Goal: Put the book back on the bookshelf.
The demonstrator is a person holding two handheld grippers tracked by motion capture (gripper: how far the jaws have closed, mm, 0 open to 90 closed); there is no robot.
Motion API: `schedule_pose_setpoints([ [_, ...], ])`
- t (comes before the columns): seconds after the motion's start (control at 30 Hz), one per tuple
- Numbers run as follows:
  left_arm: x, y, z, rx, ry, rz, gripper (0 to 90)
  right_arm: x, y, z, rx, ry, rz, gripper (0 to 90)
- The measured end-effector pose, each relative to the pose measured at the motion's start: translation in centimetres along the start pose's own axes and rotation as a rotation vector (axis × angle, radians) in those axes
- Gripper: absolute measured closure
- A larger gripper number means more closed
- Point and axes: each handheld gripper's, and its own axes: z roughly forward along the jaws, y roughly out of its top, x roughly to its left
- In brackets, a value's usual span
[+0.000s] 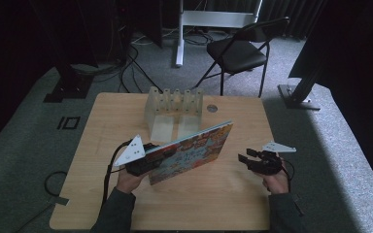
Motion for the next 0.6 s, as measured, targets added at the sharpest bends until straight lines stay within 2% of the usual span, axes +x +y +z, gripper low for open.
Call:
schedule_pose_setpoints([
  [0.17,-0.6,0.0,0.1,-0.003,0.031,-0.004,80.5,-0.3,-0.5,0.2,0.02,-0.042,-0.003,47.0],
  [0.37,-0.5,0.0,0.1,-0.005,0.023,-0.008,80.1,-0.7,-1.1,0.7,0.045,-0.068,0.002,47.0],
  [0.6,-0.5,-0.1,0.1,-0.011,0.023,-0.006,79.7,-0.9,-1.4,1.2,0.063,-0.078,0.006,46.6],
])
